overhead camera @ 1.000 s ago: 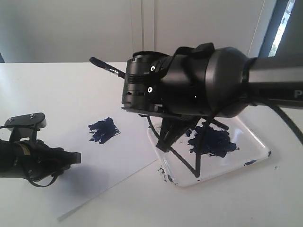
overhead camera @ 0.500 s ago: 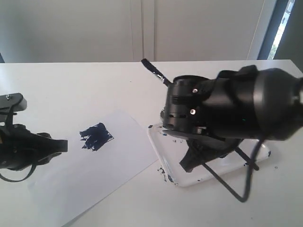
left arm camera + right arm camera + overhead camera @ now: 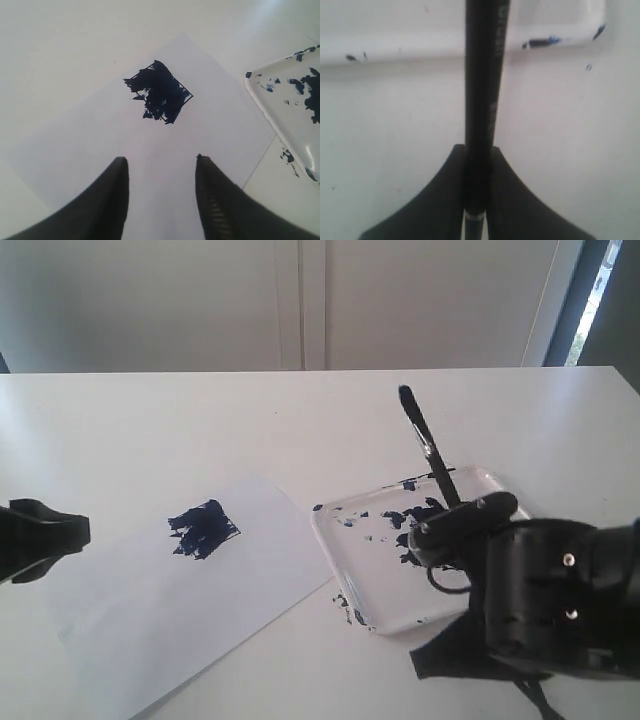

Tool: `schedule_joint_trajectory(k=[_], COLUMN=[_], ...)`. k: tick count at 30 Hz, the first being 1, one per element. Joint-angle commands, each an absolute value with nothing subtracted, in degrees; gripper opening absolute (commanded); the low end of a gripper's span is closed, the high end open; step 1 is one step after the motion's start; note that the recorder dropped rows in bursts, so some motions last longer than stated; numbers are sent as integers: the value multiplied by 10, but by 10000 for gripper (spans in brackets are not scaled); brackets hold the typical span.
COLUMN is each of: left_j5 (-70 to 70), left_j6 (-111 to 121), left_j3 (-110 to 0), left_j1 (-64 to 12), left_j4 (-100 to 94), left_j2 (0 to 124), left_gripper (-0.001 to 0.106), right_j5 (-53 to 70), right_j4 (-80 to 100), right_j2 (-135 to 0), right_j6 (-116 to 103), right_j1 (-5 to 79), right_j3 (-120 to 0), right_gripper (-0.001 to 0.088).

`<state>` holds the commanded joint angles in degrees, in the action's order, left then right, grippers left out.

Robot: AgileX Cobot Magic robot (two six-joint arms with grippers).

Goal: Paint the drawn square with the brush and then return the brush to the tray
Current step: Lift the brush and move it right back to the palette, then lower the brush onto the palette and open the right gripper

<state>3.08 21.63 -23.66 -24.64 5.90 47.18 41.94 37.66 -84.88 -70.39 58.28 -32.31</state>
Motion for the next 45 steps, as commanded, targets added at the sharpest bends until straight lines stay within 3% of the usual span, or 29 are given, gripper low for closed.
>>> schedule_joint_trajectory(k=[5, 11, 19, 35, 41, 45], left_j5=[31, 40, 46, 61, 61, 61], left_j6=[225, 244, 253, 253, 253, 253], left_j3=[-206, -178, -159, -148, -148, -148], left_j1=[-246, -246, -246, -246, -246, -246], left_j4=[59, 59, 59, 59, 59, 59], left_j2=[412, 357, 313, 273, 273, 273], left_gripper=[479, 479, 479, 479, 479, 479], right_j5=[313, 294, 181, 155, 131, 131], right_j4=[377, 380, 378, 386, 386, 386], right_j2=[-849, -849, -849, -849, -846, -836], right_j6=[-760, -795, -817, -866, -867, -867], right_j1=[583, 583, 583, 583, 583, 583], right_j3=[-268, -216, -159, -133, -133, -133], right_gripper=[0, 0, 0, 8, 145, 314])
